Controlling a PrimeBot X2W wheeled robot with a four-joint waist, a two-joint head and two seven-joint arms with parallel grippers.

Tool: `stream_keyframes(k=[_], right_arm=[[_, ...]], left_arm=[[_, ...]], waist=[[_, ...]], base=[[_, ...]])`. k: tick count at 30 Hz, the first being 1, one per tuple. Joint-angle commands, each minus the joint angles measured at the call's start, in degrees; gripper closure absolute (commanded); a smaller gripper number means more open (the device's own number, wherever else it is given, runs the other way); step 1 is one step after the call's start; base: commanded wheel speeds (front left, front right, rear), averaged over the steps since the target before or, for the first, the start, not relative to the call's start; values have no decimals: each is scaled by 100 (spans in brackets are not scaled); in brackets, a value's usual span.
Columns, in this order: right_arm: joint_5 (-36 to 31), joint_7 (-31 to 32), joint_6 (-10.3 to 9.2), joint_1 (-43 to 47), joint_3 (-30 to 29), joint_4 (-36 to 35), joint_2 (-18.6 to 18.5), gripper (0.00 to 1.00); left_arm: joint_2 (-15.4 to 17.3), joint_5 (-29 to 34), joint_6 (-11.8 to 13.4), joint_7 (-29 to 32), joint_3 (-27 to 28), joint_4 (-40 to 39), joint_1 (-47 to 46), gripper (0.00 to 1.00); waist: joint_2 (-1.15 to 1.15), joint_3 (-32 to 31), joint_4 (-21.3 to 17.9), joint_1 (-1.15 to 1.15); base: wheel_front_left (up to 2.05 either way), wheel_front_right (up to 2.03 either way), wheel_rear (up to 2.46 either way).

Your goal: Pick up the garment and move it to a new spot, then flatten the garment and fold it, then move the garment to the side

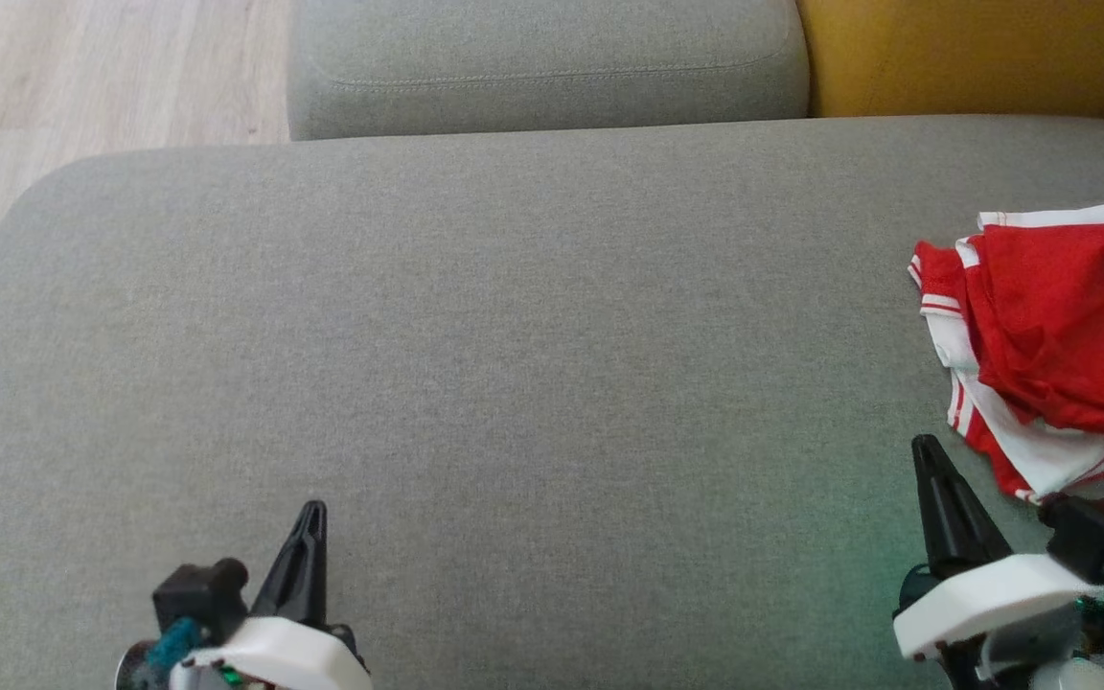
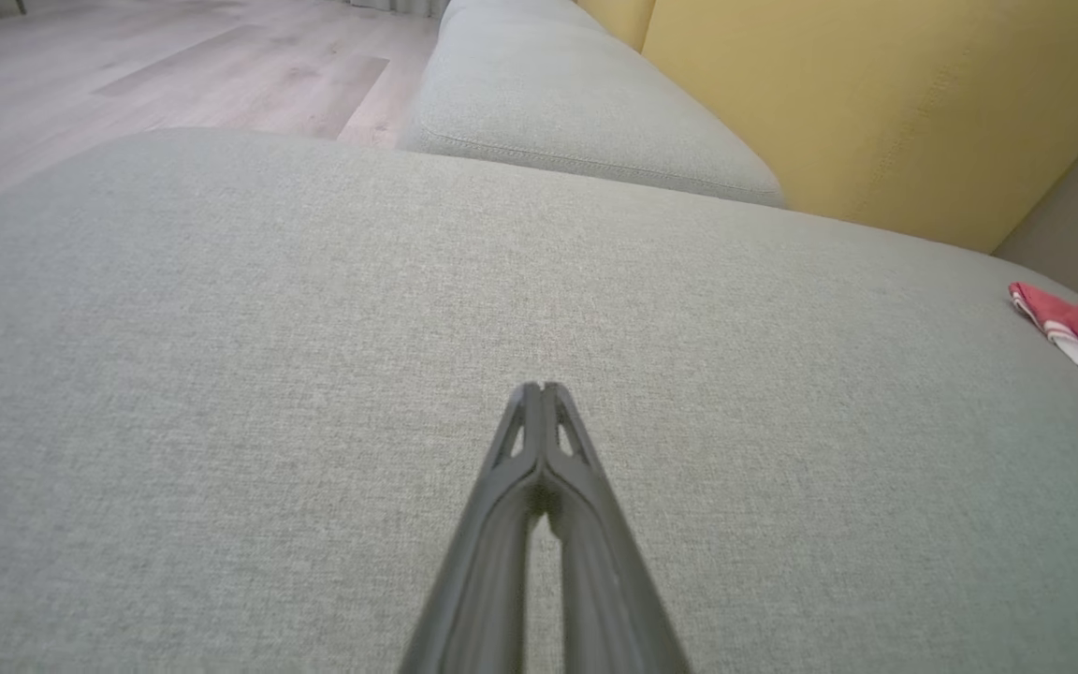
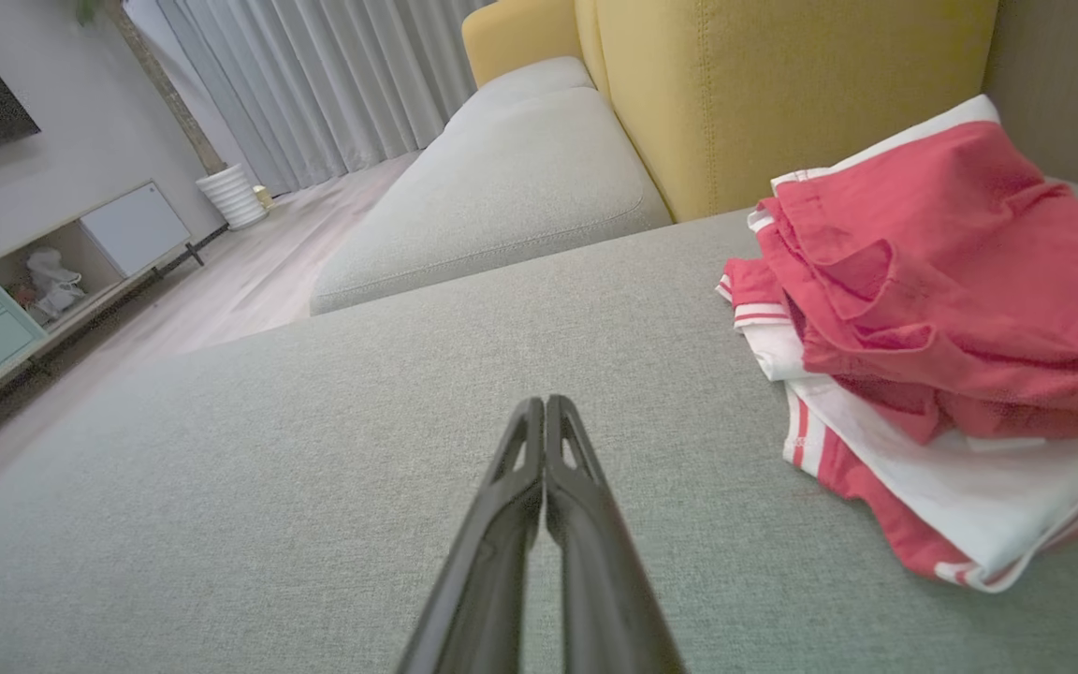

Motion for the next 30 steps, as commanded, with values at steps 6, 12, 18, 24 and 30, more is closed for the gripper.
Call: stream_keyframes(k=[6,12,18,24,30], right_arm=[[523,-33,10,-277,-3,-93,-78,100],[945,-37,12,-333,-13,-19,-95,100],[1362,-38,14,-388,-25,53,-110,100],[1779,-36,16,-444,-40,126,-122,100],[2193,-33,18,-500,-58,199,-133,100]], left_arm=[[14,-488,-97,92,208,-141,-332,100],[4,-899,-158,176,300,-115,-382,100],[-8,-1306,-218,260,394,-99,-430,100],[-22,-1714,-277,348,490,-87,-475,100],[-37,-2119,-337,436,589,-72,-520,100]], waist=[[0,-5,-10,0],[0,-11,-19,0],[0,-15,-29,0],[0,-20,-38,0],[0,-25,-48,0]], base=[[0,0,0],[0,0,0],[0,0,0],[0,0,0],[0,0,0]])
